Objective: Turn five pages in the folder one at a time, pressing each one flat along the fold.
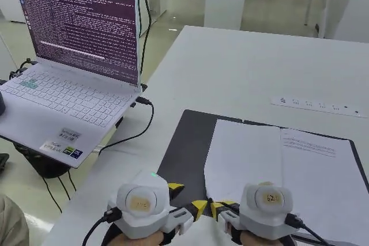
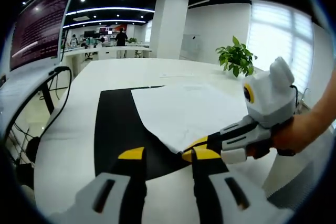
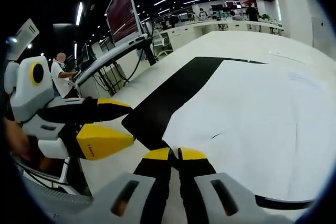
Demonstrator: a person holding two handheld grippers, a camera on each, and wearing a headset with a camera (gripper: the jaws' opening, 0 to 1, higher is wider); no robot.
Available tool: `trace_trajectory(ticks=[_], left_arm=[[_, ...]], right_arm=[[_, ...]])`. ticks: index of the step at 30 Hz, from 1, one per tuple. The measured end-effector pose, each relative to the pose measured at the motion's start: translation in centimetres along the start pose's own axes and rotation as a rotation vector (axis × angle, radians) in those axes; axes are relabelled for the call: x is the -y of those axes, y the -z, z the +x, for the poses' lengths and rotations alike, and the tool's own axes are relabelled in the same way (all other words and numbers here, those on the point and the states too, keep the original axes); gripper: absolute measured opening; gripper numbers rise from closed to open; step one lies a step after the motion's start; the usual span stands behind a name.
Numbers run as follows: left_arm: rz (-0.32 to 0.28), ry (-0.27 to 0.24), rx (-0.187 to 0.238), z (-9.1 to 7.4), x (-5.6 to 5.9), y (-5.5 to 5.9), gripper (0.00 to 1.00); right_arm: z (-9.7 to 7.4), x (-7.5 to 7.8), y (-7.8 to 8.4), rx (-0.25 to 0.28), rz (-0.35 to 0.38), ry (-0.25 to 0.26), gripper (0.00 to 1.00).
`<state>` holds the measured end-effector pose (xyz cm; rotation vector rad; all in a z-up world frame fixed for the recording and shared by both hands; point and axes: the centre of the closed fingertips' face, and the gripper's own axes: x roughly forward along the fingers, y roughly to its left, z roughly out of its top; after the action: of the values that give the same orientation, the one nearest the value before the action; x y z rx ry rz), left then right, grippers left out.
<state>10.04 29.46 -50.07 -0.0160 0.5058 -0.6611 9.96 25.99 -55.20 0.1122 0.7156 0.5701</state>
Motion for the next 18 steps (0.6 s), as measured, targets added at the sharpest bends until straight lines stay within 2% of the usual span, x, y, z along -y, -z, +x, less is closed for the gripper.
trace_trajectory(ticks=[4,8,13,18], left_arm=[[0.005,0.005,-0.007,0.5,0.2,-0.1,0.33],[0.000,0.009,-0.013,1.0,0.4,-0.1,0.33],[0.009,0.020,-0.029,2.0,0.8,0.1,0.33],[0.018,0.034,-0.043,3.5,1.2,0.3,0.32]], right_arm=[[0.0,-0.7,0.5,-0.003,-0.002,-0.015,0.05],[-0.1,-1.0,1.0,0.003,0.013,-0.032,0.12],[-0.7,-0.8,1.2,0.015,0.036,-0.033,0.09],[-2.1,-0.5,0.8,0.054,0.058,-0.030,0.09]])
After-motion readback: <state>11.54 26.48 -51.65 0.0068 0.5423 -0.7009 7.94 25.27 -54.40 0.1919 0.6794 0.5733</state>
